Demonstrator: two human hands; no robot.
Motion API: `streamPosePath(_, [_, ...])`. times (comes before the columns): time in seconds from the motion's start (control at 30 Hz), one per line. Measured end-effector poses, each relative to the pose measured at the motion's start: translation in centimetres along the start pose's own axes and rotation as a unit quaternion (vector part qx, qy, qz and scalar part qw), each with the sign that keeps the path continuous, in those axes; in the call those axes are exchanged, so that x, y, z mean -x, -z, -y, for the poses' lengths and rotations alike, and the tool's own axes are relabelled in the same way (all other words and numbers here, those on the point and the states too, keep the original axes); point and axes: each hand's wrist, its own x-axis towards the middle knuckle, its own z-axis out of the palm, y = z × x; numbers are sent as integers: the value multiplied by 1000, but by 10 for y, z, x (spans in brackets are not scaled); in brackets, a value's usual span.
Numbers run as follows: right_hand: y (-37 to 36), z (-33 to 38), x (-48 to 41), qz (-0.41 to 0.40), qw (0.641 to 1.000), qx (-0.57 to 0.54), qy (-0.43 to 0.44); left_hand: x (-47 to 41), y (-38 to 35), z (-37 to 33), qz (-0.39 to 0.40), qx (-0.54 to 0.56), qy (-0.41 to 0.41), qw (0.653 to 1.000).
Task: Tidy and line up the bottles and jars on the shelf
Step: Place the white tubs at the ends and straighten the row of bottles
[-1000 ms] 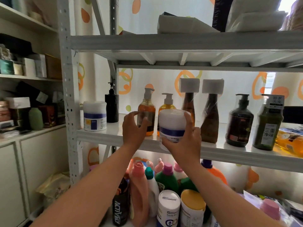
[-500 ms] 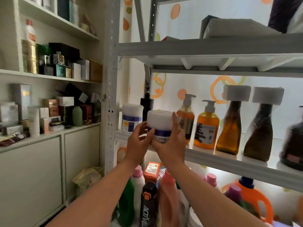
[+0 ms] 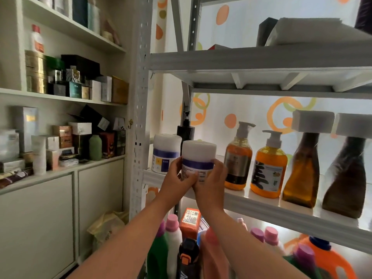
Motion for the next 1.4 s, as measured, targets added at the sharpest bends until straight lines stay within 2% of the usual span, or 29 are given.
streamPosePath(0.13, [-1, -8, 5, 2, 999, 52, 14, -5, -7, 6, 0, -25, 39, 999])
streamPosePath(0.27, [6, -17, 13, 23, 1000, 6, 15, -11, -4, 6, 26, -68, 58, 996])
streamPosePath(0.33, [10, -18, 11, 24, 1000, 5, -18, -15, -8, 4, -2, -116, 55, 992])
streamPosePath(0.43, [12, -19, 2, 45, 997, 8, -60, -15, -19, -2, -77, -106, 73, 989])
streamPosePath(0.6, [5, -18, -5, 90, 993, 54, -62, -12, -32, -6, -150, -107, 79, 980])
streamPosePath(0.77, [1, -15, -11, 131, 983, 77, -106, -12, -32, -5, -113, -148, 60, 981])
streamPosePath(0.93, [3, -19, -7, 133, 980, 125, -84, -25, -32, -3, -11, -215, 94, 972])
streamPosePath(1.0, [3, -20, -6, 110, 984, 112, -82, -26, -36, -3, -25, -207, 90, 974])
streamPosePath(1.07, [2, -21, -8, 96, 986, 111, -79, -24, -41, -2, -98, -186, 73, 975])
streamPosePath(1.13, [1, -20, -12, 119, 978, 146, -84, -18, -43, -3, -155, -177, 74, 969])
streamPosePath(1.23, [0, -17, -16, 153, 965, 186, -99, -17, -40, -1, -139, -196, 70, 968])
streamPosePath(1.4, [4, -13, -13, 154, 970, 165, -86, -23, -36, 0, -87, -246, 70, 963])
